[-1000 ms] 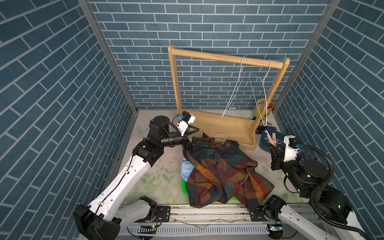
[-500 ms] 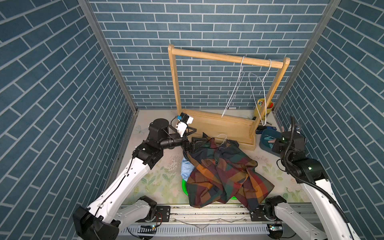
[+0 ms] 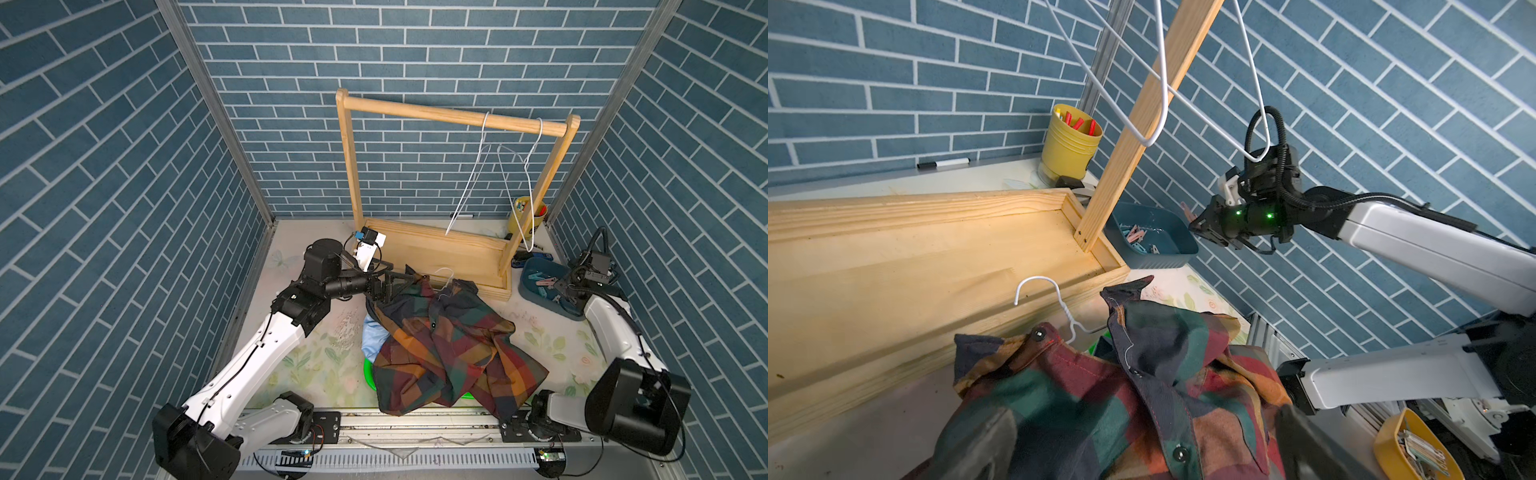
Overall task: Remove the clothespins securing long-sleeve shirts to the hanger
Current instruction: Place the clamp in the storage box.
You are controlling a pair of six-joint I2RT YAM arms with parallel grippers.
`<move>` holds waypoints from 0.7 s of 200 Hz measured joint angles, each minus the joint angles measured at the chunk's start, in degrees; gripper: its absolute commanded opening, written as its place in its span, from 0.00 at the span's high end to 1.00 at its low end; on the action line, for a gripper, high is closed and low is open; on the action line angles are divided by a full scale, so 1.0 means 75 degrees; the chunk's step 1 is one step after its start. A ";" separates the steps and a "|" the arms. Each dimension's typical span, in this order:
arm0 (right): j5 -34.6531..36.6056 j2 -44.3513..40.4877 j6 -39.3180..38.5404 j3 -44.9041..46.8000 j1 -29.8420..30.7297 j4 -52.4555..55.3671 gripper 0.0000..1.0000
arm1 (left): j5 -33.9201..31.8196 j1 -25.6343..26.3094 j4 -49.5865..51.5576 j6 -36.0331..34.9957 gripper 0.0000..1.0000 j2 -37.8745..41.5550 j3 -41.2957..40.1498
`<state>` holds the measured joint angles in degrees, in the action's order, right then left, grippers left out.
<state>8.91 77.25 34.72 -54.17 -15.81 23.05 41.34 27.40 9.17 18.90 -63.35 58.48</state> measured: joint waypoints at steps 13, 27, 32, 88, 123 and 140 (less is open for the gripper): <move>-0.0277 0.0490 0.0015 -0.0058 -0.0178 -0.0230 1.00 | -0.0032 0.0009 0.0026 0.0015 0.00 0.0006 -0.0012; -0.0560 0.0959 0.0055 -0.0117 -0.0361 -0.0475 1.00 | -0.0070 0.0041 0.0023 0.0023 0.00 0.0050 -0.0026; -0.0647 0.1107 0.0061 -0.0166 -0.0408 -0.0522 1.00 | -0.0085 0.0058 0.0026 0.0023 0.00 0.0064 -0.0032; -0.1250 0.1947 0.0379 -0.0583 -0.0551 -0.0997 0.41 | -0.0291 0.0201 0.0268 -0.0125 0.00 0.0020 -0.0035; -0.1329 0.1731 0.0469 -0.0460 -0.0548 -0.1131 0.32 | -0.0274 0.0201 0.0411 -0.0271 0.00 -0.0122 -0.0032; -0.1346 0.1399 0.0455 -0.0338 -0.0522 -0.1116 0.31 | -0.0280 0.0201 0.0475 -0.0385 0.00 -0.0172 -0.0032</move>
<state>-1.19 87.74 38.13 -56.71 -19.73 14.68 39.24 28.91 12.73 16.01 -64.64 58.24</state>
